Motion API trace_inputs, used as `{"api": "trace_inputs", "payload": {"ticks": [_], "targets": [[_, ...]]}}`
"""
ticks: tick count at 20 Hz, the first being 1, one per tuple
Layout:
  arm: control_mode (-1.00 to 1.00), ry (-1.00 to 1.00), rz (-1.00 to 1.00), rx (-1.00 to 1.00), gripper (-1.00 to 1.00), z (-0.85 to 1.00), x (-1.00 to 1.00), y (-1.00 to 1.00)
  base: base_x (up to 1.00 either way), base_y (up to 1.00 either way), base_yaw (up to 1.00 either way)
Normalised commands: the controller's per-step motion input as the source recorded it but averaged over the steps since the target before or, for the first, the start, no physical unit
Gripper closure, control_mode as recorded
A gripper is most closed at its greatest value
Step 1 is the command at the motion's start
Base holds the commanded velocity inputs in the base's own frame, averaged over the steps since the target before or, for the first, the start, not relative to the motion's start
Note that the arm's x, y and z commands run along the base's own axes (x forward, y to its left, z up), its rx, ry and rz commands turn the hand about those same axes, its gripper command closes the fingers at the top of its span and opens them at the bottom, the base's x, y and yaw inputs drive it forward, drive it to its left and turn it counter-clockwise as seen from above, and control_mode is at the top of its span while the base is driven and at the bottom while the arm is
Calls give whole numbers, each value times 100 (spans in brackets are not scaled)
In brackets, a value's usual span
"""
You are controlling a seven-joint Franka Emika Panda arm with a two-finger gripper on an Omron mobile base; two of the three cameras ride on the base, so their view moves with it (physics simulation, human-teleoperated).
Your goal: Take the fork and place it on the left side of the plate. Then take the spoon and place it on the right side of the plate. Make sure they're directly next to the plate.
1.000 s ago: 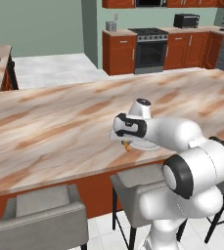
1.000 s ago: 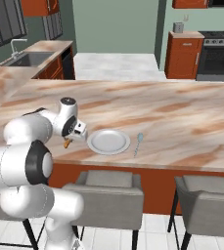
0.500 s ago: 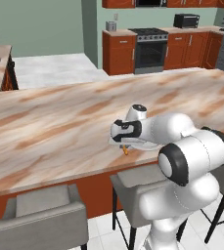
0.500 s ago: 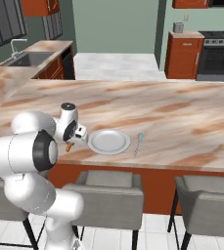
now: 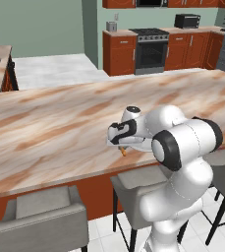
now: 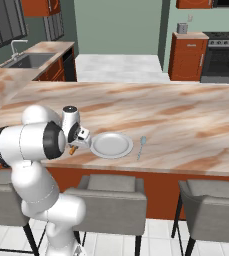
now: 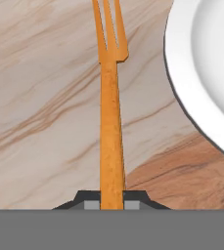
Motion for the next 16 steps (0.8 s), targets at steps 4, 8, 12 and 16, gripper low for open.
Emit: {"api": "trace_inputs", "payload": {"ticks": [4, 8, 12, 16], "targets": [[-100, 4, -2, -5, 100, -22, 38, 1, 0, 0, 0], [-100, 4, -1, -5, 100, -31, 24, 0, 0, 0, 0], [-100, 4, 0, -2, 100, -25, 18, 0, 0, 0, 0], [-100, 4, 0, -1, 100, -29, 17, 0, 0, 0, 0]]}}
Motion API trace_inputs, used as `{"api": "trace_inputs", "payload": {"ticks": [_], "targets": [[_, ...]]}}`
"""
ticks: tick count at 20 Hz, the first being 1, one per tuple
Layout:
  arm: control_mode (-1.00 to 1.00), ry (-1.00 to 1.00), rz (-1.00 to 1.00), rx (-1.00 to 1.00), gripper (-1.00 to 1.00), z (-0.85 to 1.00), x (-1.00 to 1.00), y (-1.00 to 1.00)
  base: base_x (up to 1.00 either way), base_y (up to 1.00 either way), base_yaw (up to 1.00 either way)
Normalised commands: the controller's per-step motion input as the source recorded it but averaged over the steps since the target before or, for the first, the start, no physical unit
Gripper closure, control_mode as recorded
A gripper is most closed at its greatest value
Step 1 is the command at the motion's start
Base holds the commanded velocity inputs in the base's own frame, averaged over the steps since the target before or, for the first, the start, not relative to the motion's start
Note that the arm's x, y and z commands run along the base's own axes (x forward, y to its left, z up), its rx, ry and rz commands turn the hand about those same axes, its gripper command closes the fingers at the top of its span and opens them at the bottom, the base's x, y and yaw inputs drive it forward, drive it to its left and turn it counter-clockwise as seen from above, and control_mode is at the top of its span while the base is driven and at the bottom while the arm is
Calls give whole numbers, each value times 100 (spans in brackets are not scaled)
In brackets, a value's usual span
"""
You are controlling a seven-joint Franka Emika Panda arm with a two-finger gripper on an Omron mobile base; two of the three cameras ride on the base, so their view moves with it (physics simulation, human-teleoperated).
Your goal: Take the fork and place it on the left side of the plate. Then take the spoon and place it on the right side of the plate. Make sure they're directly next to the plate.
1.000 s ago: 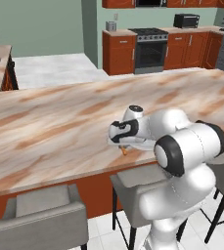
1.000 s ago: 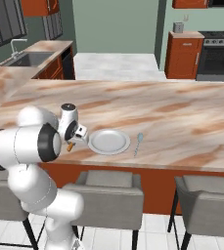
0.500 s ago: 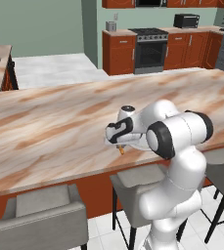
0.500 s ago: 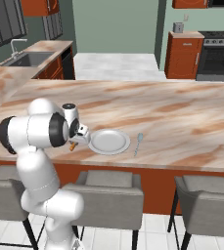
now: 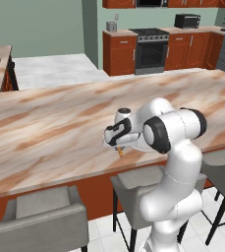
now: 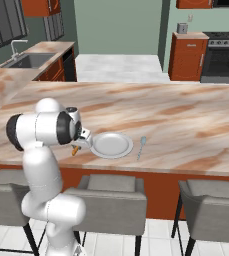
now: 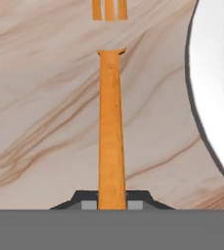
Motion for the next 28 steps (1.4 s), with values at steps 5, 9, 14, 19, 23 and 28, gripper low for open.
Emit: {"api": "trace_inputs", "payload": {"ticks": [5, 9, 14, 19, 23, 28], "targets": [[-100, 4, 0, 0, 100, -32, 18, 0, 0, 0, 0], [-100, 6, 0, -1, -100, -36, 19, 0, 0, 0, 0], [-100, 1, 0, 0, -100, 0, 3, 0, 0, 0, 0], [-100, 0, 0, 0, -100, 47, -11, 0, 0, 0, 0], [-100, 0, 0, 0, -100, 68, -16, 0, 0, 0, 0], [-100, 0, 0, 0, -100, 72, -19, 0, 0, 0, 0]]}}
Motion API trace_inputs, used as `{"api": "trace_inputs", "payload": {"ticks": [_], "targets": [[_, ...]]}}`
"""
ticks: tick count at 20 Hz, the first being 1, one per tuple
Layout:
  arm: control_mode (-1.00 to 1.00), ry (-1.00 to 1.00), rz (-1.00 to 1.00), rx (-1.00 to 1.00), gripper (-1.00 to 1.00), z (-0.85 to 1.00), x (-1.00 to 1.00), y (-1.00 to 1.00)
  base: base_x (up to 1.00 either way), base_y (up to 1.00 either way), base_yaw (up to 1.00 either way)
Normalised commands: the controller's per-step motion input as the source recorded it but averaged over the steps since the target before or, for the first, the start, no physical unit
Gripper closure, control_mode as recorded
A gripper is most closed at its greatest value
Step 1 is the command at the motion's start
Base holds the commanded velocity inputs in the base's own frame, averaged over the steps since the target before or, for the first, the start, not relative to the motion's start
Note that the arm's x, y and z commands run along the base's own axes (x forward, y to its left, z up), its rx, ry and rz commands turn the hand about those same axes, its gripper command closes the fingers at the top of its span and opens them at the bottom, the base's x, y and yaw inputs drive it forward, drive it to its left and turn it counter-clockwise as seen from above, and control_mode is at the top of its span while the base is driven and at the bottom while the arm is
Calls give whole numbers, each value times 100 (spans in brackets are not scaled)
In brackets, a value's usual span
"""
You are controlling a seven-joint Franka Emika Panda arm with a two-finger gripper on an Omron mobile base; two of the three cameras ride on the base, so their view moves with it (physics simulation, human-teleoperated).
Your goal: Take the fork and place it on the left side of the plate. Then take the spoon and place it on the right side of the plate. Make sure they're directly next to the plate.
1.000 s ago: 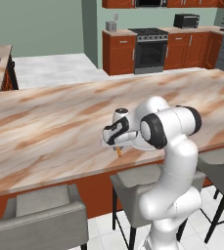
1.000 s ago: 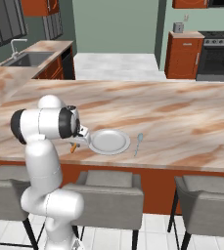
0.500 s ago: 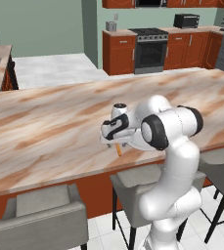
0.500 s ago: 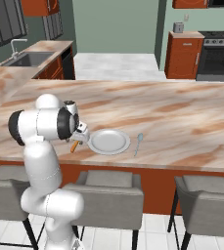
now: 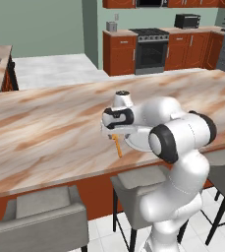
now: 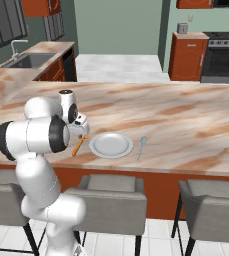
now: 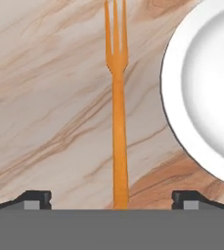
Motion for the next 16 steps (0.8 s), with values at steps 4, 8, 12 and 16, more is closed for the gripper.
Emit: {"api": "trace_inputs", "payload": {"ticks": [4, 8, 12, 16], "targets": [[-100, 0, 0, 0, -100, 66, -29, 0, 0, 0, 0], [-100, 0, 0, 0, -100, 49, -37, -3, 0, 0, 0], [-100, -8, 1, 0, -100, 38, -45, -18, 0, 0, 0], [-100, -20, 8, 1, -100, 32, -57, -26, 0, 0, 0]]}}
